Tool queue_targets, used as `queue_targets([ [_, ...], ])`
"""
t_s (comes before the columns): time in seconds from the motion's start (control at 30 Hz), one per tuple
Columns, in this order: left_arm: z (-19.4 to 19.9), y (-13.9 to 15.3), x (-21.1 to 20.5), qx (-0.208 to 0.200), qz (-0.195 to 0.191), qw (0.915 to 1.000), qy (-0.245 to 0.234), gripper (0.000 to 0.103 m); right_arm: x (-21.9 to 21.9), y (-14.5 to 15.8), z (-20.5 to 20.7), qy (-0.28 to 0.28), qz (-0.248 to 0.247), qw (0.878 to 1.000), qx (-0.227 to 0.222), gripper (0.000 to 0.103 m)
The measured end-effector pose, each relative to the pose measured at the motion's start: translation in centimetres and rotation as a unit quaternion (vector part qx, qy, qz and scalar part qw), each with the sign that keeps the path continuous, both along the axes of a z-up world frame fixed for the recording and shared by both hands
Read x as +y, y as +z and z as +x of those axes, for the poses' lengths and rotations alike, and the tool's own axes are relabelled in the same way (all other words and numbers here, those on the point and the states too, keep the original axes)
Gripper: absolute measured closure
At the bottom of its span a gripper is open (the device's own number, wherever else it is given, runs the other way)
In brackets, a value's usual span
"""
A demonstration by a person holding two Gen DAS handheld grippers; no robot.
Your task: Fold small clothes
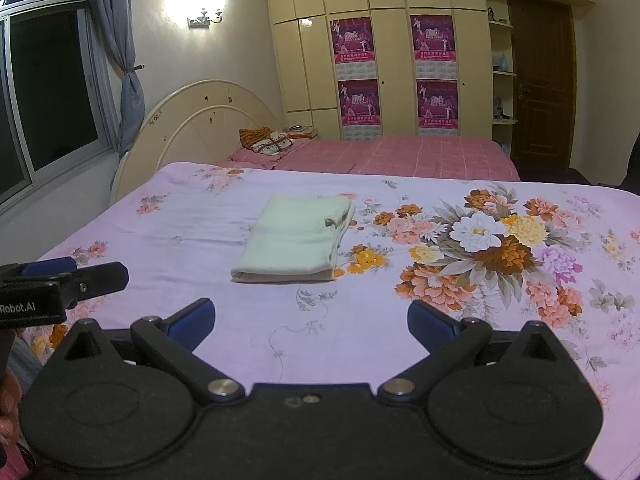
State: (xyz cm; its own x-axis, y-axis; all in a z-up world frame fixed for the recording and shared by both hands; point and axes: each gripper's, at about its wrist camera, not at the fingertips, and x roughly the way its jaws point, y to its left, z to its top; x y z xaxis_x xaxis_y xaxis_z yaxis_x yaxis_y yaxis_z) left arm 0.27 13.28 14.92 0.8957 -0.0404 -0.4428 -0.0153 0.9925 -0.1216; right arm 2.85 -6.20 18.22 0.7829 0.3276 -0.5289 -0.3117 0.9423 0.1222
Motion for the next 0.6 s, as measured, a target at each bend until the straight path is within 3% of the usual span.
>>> queue_targets([
  [0.6,0.29,-0.17,0.75,-0.009,0.006,0.9999,0.003,0.0,0.17,-0.05,0.53,0.006,-0.008,1.0,-0.001,0.001],
])
